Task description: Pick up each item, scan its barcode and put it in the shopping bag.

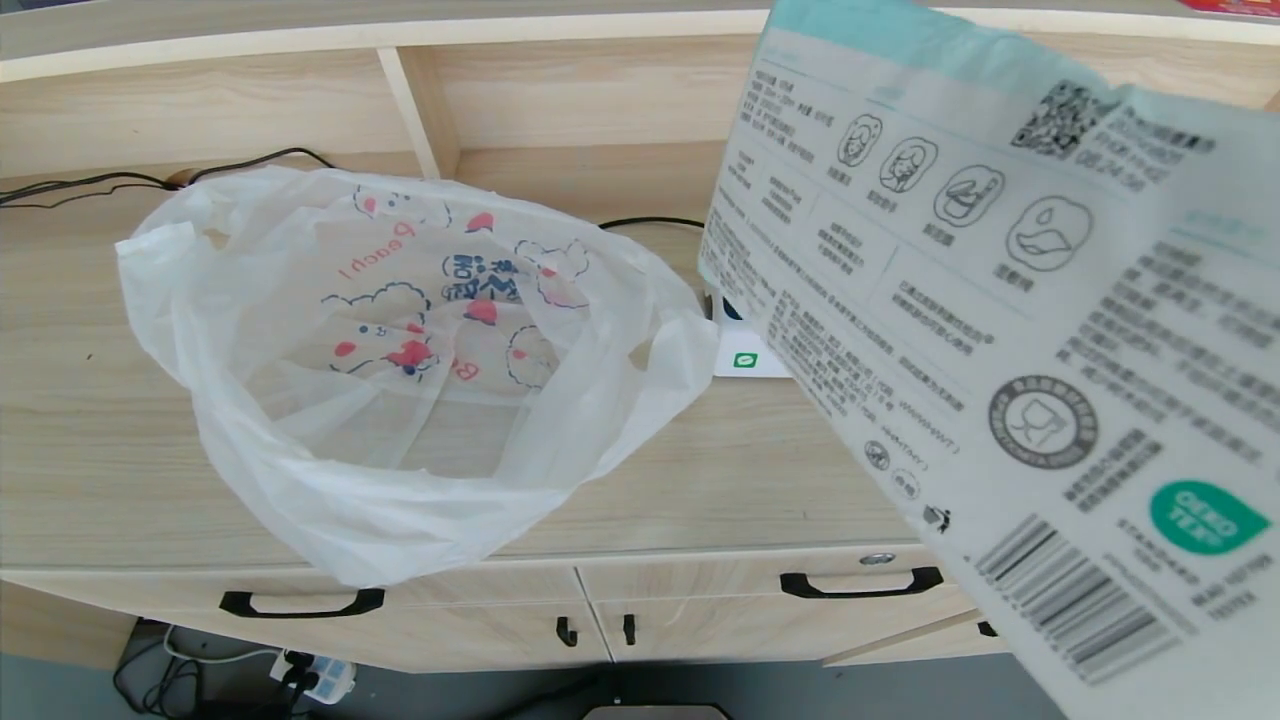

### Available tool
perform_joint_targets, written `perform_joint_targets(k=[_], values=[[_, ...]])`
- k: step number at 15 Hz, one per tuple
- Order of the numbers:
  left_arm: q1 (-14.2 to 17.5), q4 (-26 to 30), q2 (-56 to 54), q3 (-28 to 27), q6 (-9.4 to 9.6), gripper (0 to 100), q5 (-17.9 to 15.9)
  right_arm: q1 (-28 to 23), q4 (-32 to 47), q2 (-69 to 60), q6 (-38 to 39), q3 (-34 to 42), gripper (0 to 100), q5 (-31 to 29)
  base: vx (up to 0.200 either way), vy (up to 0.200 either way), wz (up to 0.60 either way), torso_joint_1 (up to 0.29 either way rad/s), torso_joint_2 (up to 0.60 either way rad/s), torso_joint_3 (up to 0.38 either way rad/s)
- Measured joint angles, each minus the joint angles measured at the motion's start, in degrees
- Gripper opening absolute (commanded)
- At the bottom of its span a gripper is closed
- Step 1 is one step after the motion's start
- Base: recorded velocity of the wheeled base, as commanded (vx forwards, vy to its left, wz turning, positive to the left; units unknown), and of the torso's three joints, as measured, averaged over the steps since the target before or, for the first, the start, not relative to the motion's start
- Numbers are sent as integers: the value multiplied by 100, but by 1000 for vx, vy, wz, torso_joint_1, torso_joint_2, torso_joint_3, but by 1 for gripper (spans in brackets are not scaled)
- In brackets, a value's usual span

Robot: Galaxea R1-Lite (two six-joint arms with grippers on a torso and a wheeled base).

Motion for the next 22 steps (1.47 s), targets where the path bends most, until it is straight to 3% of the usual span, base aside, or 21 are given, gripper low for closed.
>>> perform_joint_targets(k=[4, 15, 17, 19, 22], values=[[0, 0, 0, 0, -2, 100, 0, -82, -140, 325, 1440, -494, 0, 9, 0, 0, 0, 0, 0, 0], [0, 0, 0, 0, 5, 100, 0, 113, -813, 391, 1807, 6, 0, 9, 0, 0, 0, 0, 0, 0], [0, 0, 0, 0, 2, 100, 0, 89, -859, 378, 1356, 72, 0, 16, 0, 0, 0, 0, 0, 0], [0, 0, 0, 0, 5, 100, 0, -71, -844, 325, 334, 122, 0, 143, 0, 0, 0, 0, 0, 0], [0, -2, 0, 0, 2, 100, 0, -1152, -460, 140, -678, -112, 0, 851, 0, 0, 0, 0, 0, 0]])
